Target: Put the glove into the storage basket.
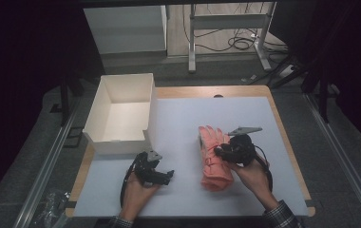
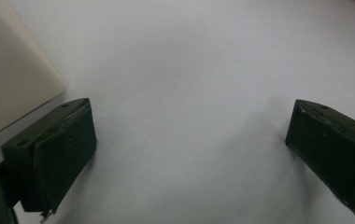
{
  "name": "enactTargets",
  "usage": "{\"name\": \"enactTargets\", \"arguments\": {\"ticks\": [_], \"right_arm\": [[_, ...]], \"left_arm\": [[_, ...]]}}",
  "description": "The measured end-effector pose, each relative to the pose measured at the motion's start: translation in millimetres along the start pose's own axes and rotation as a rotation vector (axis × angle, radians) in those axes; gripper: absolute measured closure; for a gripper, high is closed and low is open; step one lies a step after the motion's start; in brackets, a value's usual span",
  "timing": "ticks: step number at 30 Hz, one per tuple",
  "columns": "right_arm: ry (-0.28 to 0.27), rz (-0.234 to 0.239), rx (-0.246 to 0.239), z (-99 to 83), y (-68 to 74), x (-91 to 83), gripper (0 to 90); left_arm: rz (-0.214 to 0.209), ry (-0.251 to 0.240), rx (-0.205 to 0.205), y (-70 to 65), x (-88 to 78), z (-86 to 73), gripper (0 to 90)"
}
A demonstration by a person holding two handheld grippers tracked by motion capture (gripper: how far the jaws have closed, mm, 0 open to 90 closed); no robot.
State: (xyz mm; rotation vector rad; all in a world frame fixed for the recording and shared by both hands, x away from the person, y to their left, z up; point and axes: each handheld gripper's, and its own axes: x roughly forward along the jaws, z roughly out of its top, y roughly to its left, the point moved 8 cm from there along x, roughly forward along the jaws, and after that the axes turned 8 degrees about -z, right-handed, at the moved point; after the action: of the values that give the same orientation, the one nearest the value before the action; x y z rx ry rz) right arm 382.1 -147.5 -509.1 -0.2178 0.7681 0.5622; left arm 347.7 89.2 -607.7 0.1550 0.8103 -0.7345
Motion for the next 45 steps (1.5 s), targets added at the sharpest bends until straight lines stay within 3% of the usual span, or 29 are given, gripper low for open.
{"name": "enactTargets", "arguments": {"ticks": [5, 9, 15, 20, 25, 31, 36, 45], "right_arm": [[-0.042, -0.017, -0.045, 10.0, -6.3, -14.3, 55.3], [-0.049, -0.051, -0.068, 6.2, -20.4, -20.7, 53.4], [-0.028, -0.072, -0.056, -18.5, -43.1, -20.8, 57.4], [-0.018, -0.049, -0.044, -42.3, -51.1, -17.4, 70.6], [0.002, 0.015, -0.072, -67.1, -40.5, -9.0, 77.3], [0.016, 0.047, -0.112, -85.3, -25.6, -2.3, 77.5], [0.010, 0.062, -0.142, -88.1, -13.8, 3.1, 77.5], [0.002, 0.103, -0.134, -83.2, 1.6, 12.0, 74.4]], "left_arm": [[0.000, 0.000, 0.000, 0.0, 0.0, 0.0, 1.8], [0.000, 0.000, 0.000, 0.0, 0.0, 0.0, 1.8], [-0.001, 0.000, -0.003, -0.2, 0.1, 0.0, 1.8], [-0.003, 0.011, 0.002, 0.2, -0.4, -0.4, 1.8], [-0.001, 0.013, 0.003, 0.4, -0.5, -0.5, 1.8], [-0.002, 0.012, 0.002, 0.4, -0.6, -0.5, 1.8], [-0.005, 0.003, -0.004, 0.3, -0.4, -0.1, 2.0], [-0.005, 0.005, -0.002, 0.3, -0.5, -0.2, 2.0]]}}
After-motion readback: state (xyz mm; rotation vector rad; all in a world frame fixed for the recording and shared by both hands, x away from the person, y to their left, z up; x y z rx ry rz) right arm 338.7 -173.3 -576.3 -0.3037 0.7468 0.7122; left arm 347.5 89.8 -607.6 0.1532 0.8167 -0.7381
